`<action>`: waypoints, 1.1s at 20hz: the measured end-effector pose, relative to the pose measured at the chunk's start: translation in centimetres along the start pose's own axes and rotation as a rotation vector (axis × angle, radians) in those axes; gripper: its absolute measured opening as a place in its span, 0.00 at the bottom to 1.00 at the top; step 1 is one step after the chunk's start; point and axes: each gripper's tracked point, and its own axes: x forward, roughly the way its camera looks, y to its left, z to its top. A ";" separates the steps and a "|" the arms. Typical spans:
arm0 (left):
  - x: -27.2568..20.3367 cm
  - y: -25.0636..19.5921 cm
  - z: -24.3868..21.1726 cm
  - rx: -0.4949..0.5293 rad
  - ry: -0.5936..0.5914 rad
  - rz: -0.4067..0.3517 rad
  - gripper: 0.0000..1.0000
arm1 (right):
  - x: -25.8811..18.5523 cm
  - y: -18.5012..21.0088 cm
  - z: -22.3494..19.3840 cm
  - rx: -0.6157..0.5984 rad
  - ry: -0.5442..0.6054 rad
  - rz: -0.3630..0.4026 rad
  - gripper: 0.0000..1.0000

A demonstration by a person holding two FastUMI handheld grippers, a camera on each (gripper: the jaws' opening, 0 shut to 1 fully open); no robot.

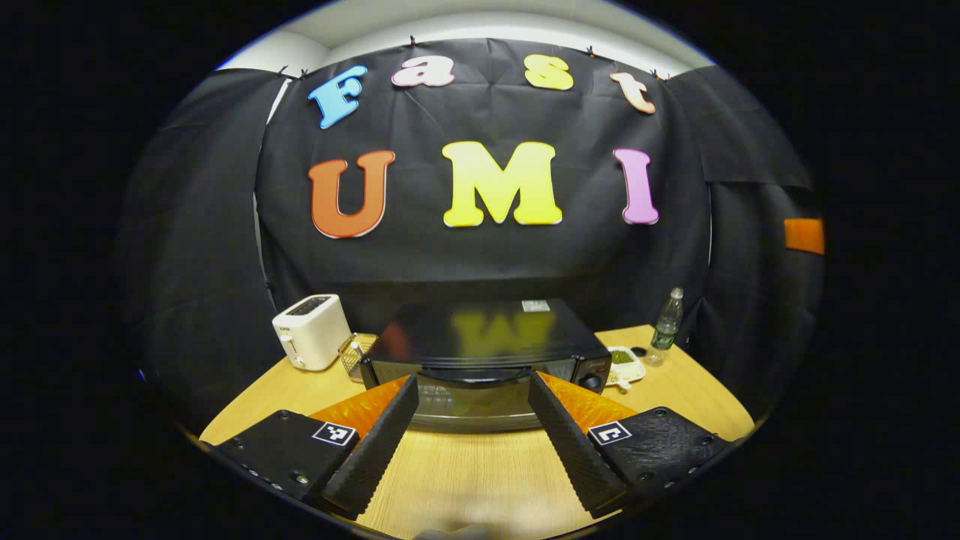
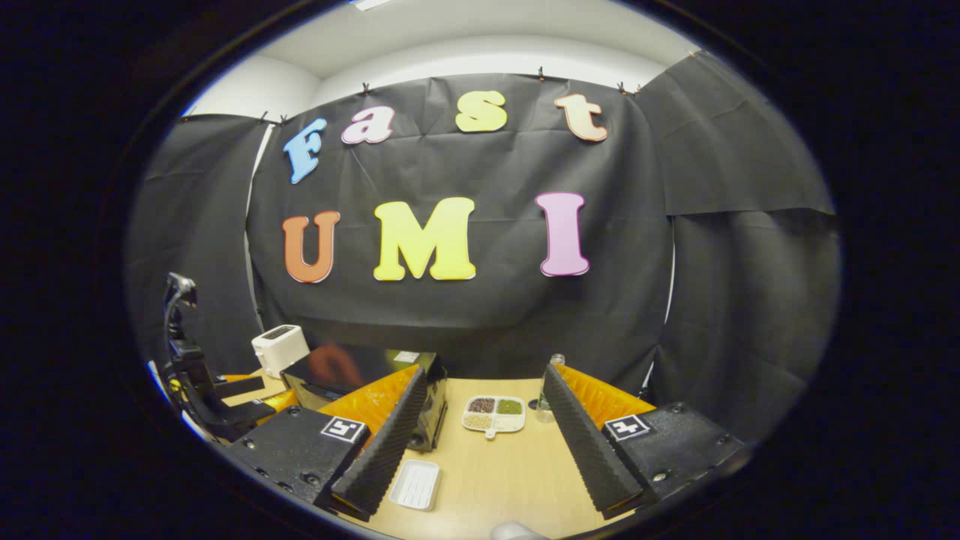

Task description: Open the electric oven with the left hand, put the food in, and close the electric oven.

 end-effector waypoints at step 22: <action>-13.5 5.3 12.9 -0.050 -0.215 0.052 0.96 | -5.8 7.0 5.5 -0.035 -0.067 0.005 0.97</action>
